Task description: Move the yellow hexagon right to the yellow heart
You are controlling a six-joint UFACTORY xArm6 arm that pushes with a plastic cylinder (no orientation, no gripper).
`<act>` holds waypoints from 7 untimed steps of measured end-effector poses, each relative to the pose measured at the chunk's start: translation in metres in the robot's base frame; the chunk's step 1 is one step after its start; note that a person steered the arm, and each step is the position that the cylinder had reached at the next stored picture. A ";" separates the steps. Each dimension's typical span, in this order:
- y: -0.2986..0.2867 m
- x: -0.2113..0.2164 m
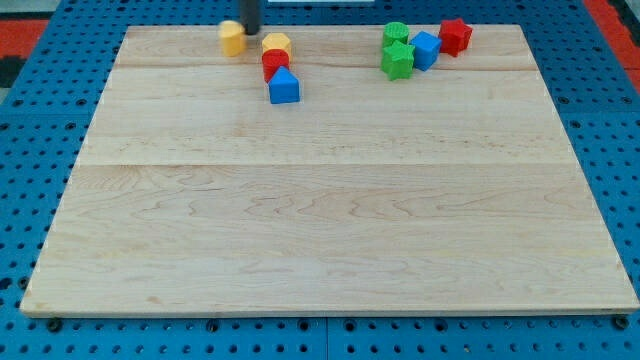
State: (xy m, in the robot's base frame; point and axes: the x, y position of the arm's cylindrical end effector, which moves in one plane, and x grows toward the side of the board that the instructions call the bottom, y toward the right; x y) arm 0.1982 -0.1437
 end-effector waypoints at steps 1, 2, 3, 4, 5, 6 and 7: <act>-0.067 0.029; -0.002 0.028; -0.013 0.054; 0.000 0.053; 0.029 -0.005; 0.096 -0.003; 0.111 0.037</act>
State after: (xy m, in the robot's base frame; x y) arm 0.2355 -0.0328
